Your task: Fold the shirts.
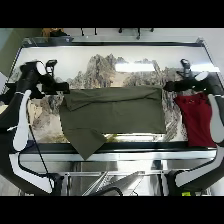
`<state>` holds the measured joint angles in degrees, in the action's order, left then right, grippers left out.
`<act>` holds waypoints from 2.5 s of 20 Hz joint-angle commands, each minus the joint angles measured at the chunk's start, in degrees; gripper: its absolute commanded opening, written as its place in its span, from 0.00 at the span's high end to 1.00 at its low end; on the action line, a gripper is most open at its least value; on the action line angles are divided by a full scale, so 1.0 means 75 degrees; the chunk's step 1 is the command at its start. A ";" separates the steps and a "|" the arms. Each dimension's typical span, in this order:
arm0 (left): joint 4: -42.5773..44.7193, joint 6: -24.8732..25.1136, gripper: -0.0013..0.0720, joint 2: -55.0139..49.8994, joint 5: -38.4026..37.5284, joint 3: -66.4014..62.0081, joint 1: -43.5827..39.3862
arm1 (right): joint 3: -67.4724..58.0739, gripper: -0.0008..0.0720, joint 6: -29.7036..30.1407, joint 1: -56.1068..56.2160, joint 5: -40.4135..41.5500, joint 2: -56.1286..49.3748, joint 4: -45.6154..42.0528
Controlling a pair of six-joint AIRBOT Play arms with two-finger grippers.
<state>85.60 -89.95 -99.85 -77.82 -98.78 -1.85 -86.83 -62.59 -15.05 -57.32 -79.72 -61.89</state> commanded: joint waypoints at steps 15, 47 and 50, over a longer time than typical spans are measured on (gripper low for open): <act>-0.2943 0.0166 0.04 0.5861 0.1935 0.9500 0.0956 | 0.5062 0.47 -0.0090 -0.1900 -0.1784 0.2343 0.1000; -0.2900 0.0443 0.20 0.7201 0.0810 0.9635 0.2291 | 0.5249 0.50 0.0356 -0.0851 -0.1239 0.1565 0.1271; -0.4345 0.1102 0.17 0.7726 0.1084 1.0526 0.3608 | 0.5249 0.50 0.0356 -0.0851 -0.1177 0.1565 0.1291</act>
<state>60.25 -84.90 -46.35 -69.17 -25.17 16.62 -47.48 -59.94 -21.47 -67.22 -67.94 -51.27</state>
